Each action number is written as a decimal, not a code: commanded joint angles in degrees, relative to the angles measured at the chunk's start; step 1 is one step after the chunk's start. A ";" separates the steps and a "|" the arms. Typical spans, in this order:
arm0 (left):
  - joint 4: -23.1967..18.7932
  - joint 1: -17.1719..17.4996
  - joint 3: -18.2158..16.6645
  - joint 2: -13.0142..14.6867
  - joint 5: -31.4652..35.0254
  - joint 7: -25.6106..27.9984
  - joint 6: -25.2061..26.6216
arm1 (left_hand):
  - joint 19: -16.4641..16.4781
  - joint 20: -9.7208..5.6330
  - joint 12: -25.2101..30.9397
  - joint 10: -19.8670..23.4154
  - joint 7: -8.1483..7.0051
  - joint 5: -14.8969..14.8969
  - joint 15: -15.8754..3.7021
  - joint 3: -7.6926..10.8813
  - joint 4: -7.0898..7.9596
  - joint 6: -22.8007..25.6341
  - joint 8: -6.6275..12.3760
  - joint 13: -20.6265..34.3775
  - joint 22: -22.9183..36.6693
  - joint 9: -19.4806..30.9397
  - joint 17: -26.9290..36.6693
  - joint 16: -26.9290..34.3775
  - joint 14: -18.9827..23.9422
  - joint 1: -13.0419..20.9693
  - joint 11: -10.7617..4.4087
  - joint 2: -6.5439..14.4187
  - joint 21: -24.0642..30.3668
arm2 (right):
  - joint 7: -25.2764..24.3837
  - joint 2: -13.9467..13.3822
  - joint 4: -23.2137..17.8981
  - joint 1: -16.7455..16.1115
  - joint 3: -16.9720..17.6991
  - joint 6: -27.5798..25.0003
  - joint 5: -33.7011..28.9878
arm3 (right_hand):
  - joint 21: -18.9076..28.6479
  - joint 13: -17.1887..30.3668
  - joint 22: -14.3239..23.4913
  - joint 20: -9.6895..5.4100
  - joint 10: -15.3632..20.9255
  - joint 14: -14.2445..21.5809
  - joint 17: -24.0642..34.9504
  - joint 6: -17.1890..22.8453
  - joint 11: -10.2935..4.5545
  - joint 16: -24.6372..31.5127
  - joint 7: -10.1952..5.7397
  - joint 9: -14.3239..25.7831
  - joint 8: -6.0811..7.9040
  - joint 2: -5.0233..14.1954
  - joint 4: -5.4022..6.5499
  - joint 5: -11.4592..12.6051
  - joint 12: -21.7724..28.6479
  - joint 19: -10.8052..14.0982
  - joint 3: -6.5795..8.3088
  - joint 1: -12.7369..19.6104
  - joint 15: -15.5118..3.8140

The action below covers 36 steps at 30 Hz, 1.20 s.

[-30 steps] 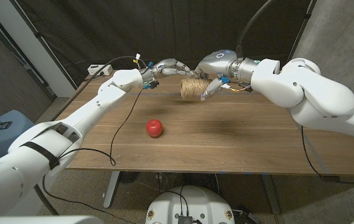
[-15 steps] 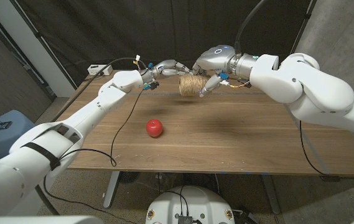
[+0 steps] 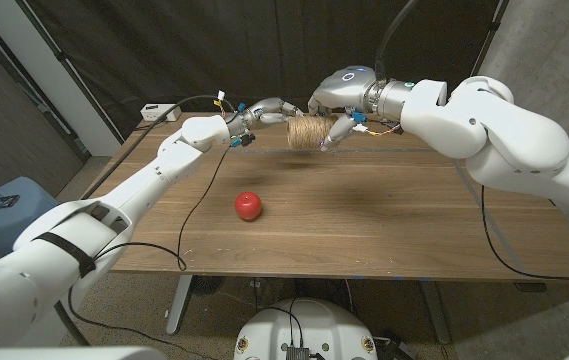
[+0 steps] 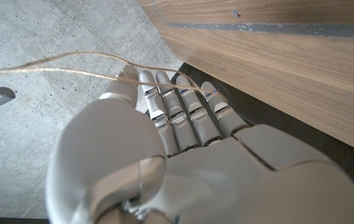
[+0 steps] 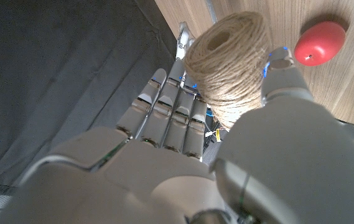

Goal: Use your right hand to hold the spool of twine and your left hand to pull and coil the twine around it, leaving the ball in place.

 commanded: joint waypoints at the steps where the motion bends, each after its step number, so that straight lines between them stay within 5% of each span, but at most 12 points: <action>1: -1.93 1.20 -0.35 0.84 -0.16 0.64 1.07 | -0.22 -0.01 0.01 0.42 -0.14 0.19 0.01 0.28 -0.01 0.33 -0.09 0.08 0.28 0.19 0.13 -0.04 0.30 -0.07 -0.08 0.57 -0.15 | 0.46 0.45 0.67 1.30 0.09 1.82 -0.43 | -0.09 0.07 0.18 0.00 8.24 0.70 0.10 10.08 -7.52 0.41 -9.51 0.30 0.20 8.20 0.06 0.30 0.19 0.48 -0.15 7.78 -8.05; 20: -3.54 3.64 -0.91 1.49 -1.06 1.37 1.68 | -0.25 0.03 -0.06 0.57 -0.29 0.21 0.10 0.38 0.01 0.41 -0.08 0.18 0.28 0.19 0.20 -0.05 0.33 -0.03 -0.06 0.74 -0.16 | 2.43 1.37 0.61 3.36 -0.11 3.68 -1.16 | -0.10 0.15 0.17 0.02 8.26 0.71 0.01 10.18 -7.61 0.23 -9.46 0.32 0.26 8.39 0.13 0.32 0.11 0.46 -0.12 7.71 -8.01; 36: -10.58 8.20 -2.46 4.98 -2.01 3.52 4.40 | -0.26 0.06 -0.12 0.65 -0.12 0.24 0.15 0.43 -0.02 0.25 -0.15 0.26 0.28 0.19 0.21 -0.09 0.36 -0.02 -0.06 0.73 -0.17 | 1.54 3.13 1.39 4.55 -1.04 6.32 -1.42 | -0.10 0.23 0.16 0.03 8.33 0.77 -0.05 10.20 -7.55 0.14 -9.51 0.33 0.27 8.45 0.15 0.32 0.09 0.46 -0.13 7.64 -8.01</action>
